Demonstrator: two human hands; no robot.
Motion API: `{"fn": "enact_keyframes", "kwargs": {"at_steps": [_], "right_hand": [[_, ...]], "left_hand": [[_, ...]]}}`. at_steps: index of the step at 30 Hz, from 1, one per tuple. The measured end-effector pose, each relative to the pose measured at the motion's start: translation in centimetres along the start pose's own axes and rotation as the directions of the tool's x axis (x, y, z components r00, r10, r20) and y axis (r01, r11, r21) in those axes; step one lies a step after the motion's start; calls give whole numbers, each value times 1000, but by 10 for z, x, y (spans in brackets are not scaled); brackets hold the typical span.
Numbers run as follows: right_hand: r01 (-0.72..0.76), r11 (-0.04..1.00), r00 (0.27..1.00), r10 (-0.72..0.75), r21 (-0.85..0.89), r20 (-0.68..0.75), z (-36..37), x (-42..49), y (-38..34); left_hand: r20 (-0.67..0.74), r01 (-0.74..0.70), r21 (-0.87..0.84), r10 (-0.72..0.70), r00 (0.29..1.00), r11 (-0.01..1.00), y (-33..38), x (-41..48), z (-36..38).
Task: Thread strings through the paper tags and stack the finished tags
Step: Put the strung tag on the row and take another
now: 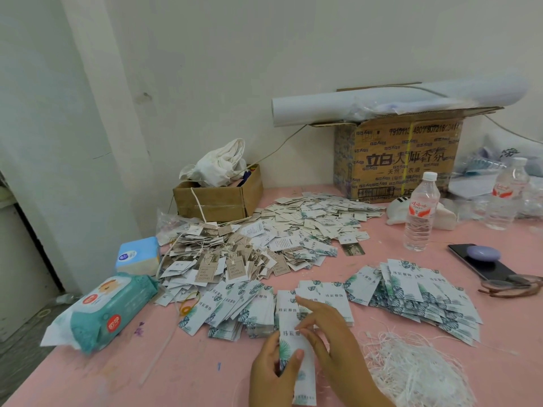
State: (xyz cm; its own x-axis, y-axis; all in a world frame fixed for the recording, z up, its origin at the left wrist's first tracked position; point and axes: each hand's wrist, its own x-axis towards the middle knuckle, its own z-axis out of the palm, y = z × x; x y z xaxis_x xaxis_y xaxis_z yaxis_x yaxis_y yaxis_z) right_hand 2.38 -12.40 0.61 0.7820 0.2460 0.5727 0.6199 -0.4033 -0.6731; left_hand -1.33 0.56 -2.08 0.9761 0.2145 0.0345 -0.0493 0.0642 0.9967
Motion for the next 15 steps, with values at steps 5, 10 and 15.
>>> {"fn": "enact_keyframes", "kwargs": {"at_steps": [5,10,15], "right_hand": [[2,1000,997,0,-31,75,-1,0,3],[-8,998,994,2,57,112,4,-2,1],[-25,997,992,16,70,122,6,-3,2]], "left_hand": [[-12,-22,-4,22,1000,1000,2,-1,0],[11,-4,-210,6,1000,978,10,-3,-1],[175,167,-504,-89,980,848,20,-6,2]]}}
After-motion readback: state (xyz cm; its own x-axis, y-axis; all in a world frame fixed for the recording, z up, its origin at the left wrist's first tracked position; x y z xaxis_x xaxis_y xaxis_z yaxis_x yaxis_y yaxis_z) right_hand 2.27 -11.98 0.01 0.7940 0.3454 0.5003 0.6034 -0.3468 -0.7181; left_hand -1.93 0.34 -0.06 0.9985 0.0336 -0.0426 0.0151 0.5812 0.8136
